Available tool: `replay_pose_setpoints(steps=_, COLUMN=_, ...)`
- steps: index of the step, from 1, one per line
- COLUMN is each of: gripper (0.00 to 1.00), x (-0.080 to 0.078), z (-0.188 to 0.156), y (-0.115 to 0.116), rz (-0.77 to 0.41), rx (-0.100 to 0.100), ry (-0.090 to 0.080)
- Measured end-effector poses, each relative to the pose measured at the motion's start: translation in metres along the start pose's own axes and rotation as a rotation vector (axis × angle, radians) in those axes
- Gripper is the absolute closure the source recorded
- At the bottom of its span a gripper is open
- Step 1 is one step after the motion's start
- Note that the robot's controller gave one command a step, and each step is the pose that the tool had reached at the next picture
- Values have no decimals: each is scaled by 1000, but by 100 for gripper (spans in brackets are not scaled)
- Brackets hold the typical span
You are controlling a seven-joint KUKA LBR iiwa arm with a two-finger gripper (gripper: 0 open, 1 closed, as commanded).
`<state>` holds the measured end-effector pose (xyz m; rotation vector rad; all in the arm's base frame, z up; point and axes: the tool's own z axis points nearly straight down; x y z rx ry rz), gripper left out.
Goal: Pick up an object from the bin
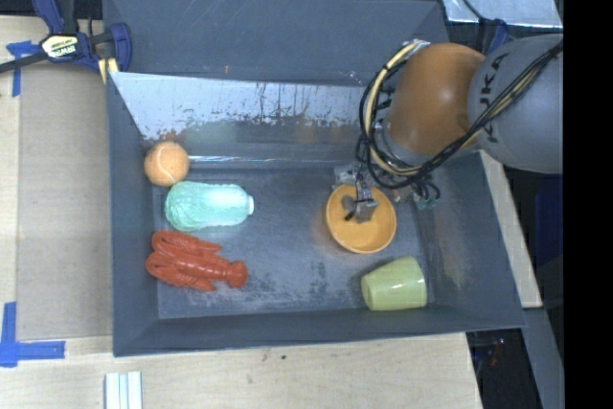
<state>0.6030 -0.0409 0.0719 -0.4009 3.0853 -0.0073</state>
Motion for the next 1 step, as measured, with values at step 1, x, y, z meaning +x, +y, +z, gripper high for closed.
replay_pose_setpoints(steps=1, gripper=100, x=-2, z=-96, y=-2, rz=-17, rx=0, ry=2)
